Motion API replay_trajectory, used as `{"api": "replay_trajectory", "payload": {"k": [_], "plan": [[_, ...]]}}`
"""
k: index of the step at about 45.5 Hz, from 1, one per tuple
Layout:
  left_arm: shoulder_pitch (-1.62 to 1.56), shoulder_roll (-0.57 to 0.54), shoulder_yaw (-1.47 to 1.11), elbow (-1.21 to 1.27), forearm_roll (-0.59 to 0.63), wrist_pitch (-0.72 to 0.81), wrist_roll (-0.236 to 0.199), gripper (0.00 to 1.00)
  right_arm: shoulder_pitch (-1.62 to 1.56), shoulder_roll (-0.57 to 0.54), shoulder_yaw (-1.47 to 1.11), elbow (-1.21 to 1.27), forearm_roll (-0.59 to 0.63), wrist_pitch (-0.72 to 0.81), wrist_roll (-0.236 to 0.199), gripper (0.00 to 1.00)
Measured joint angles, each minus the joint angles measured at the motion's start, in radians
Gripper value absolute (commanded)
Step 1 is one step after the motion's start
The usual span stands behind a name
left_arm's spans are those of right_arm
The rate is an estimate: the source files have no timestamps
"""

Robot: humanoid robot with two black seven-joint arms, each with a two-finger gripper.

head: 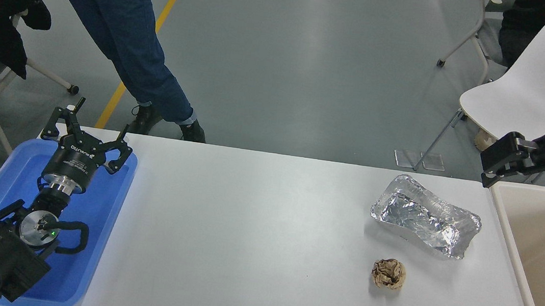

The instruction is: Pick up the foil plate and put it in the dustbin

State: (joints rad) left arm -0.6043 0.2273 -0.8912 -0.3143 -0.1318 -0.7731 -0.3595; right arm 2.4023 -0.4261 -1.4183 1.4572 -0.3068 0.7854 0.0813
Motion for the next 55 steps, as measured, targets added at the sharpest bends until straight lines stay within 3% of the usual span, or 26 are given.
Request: {"api": "replay_trajectory", "payload": {"k": [55], "plan": [[0.001, 0.001, 0.0, 0.0, 0.0, 0.0, -0.001, 1.0, 0.017, -0.016, 0.024, -0.001, 0.0, 0.0, 0.0, 1.0]]}}
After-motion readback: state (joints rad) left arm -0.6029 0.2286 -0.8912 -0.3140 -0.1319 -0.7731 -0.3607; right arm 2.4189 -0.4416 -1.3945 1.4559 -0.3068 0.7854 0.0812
